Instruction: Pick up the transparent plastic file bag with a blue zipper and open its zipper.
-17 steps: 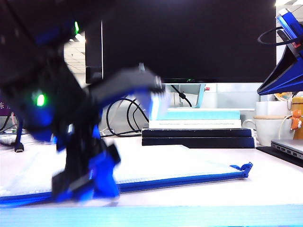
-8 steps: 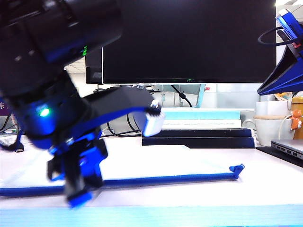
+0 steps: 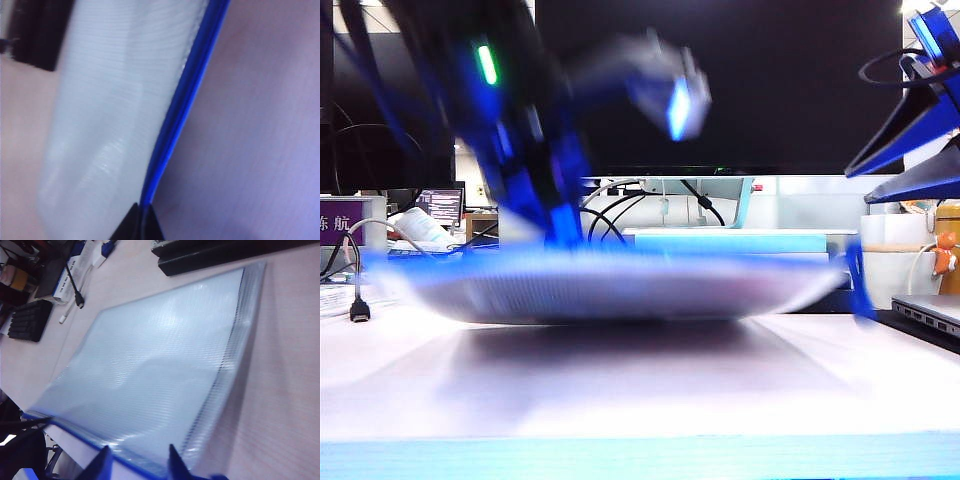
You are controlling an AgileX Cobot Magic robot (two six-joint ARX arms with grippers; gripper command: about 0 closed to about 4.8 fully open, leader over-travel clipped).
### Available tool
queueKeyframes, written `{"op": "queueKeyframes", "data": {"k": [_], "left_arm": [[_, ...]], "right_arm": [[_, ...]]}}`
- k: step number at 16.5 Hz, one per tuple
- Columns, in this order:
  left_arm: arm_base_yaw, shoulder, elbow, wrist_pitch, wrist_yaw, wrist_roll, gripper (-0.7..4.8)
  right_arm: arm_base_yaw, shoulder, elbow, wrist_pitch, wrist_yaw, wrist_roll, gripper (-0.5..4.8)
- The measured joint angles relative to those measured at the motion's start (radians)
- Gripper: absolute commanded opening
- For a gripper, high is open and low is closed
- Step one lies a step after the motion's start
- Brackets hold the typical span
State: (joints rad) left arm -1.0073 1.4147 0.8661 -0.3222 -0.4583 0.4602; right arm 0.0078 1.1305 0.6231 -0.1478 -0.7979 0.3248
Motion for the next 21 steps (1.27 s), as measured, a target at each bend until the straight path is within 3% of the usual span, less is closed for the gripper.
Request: {"op": "queueKeyframes", "data": {"k": [4, 5, 6, 9, 11, 16, 18, 21], "left_arm": [[0.002, -0.261, 0.039, -0.054, -0.007, 0.063, -0.07], [0.008, -0.317, 0.039, -0.064, -0.006, 0.076, -0.07], [0.032, -0.377, 0.041, -0.094, -0.004, 0.084, -0.07], [0.156, -0.472, 0.040, -0.258, 0.038, 0.086, -0.07], [0.222, -0.518, 0.040, -0.297, 0.058, 0.086, -0.07], [0.338, -0.552, 0.190, -0.344, 0.197, 0.090, -0.07], [0.383, -0.540, 0.266, -0.381, 0.285, 0.090, -0.07], [0.408, -0.540, 0.333, -0.441, 0.326, 0.090, -0.07]], "right_arm": [[0.000, 0.000, 0.000, -0.039, -0.001, -0.119, 1.65], [0.000, 0.000, 0.000, -0.040, -0.004, -0.129, 2.48], [0.000, 0.000, 0.000, -0.024, -0.026, -0.137, 2.77], [0.003, 0.000, 0.000, 0.078, -0.257, -0.162, 2.76], [0.026, 0.000, 0.000, 0.150, -0.405, -0.163, 2.77], [0.139, 0.000, 0.000, 0.266, -0.583, -0.187, 3.40], [0.216, 0.000, 0.000, 0.368, -0.598, -0.211, 3.41], [0.266, 0.000, 0.000, 0.483, -0.541, -0.220, 3.51]]}}
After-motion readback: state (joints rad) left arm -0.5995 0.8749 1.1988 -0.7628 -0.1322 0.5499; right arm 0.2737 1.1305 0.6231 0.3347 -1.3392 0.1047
